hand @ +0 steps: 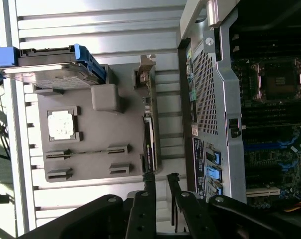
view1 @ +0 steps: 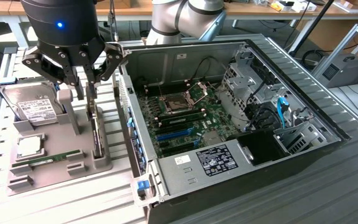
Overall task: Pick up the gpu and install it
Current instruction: 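Pick up the gpu and move the gpu toward the slot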
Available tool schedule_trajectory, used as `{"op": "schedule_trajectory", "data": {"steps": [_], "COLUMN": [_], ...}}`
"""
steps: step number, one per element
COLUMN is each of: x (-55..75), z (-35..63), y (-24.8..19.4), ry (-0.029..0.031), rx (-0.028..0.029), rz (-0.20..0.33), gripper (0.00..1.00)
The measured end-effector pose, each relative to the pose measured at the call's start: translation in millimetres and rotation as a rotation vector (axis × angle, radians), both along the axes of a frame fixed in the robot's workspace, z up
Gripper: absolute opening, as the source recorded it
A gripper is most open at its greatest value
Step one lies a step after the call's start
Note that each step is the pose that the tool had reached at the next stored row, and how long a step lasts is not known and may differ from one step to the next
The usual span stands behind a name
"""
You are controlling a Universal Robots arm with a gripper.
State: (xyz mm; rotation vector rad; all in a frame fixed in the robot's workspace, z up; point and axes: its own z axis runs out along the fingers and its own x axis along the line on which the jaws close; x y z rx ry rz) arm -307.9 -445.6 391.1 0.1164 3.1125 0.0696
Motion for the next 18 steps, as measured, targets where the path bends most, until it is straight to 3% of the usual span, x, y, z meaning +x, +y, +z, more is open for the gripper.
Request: {"op": "schedule_trajectory", "data": {"steps": [6,9,18], "x": [0.0,0.0,0.0], "z": [0.0,0.0,-18.1], "y": [0.0,0.0,0.0], "ry": [0.0001,0.0001,0.0], "rx": [0.0,-0.0001,0.001], "rz": [0.0,0.0,0.001], "gripper": [0.48,0.48,0.48]}}
